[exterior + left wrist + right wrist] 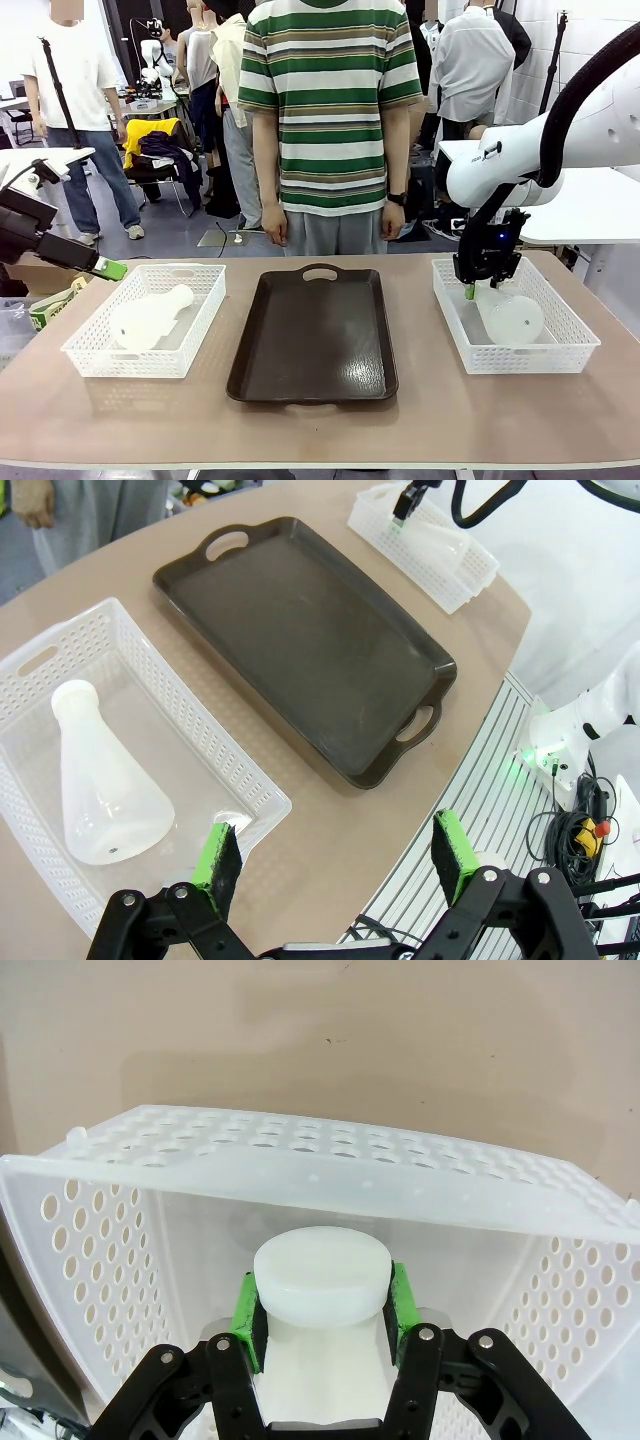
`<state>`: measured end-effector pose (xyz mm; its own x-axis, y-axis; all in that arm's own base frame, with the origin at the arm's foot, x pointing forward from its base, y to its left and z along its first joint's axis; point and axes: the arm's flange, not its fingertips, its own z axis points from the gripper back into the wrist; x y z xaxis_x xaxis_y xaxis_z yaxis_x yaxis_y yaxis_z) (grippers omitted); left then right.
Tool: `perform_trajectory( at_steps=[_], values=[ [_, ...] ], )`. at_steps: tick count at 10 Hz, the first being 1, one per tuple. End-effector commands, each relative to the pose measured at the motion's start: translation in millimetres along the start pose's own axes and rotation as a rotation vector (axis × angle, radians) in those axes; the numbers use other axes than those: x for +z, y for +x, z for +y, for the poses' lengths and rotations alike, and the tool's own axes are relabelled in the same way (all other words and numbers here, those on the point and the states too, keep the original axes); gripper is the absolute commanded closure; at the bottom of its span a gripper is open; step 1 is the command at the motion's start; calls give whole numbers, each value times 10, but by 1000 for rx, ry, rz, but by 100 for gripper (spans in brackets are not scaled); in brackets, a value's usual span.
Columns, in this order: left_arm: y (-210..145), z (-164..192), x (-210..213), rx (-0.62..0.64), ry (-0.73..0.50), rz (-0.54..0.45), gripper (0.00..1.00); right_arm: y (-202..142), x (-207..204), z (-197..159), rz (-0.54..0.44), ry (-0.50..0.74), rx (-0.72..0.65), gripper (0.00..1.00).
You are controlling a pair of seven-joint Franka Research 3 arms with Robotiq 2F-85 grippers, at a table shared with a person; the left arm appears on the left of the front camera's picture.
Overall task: Prepare the laboratory tools.
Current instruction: While moving the picked Big flask to the Handle tray indicated by the person, stop as directed by the person.
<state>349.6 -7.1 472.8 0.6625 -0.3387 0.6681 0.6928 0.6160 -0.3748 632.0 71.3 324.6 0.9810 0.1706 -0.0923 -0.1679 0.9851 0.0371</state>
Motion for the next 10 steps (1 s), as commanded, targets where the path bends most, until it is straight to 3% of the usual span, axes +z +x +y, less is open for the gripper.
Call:
perform_trajectory(
  at_steps=[1,10],
  values=[
    [-6,20,-1,-16,-17,-17,0,4,-6,1,0,-17,-13,100],
    [-6,20,-1,-16,-17,-17,0,4,-6,1,0,-17,-13,100]
  ],
)
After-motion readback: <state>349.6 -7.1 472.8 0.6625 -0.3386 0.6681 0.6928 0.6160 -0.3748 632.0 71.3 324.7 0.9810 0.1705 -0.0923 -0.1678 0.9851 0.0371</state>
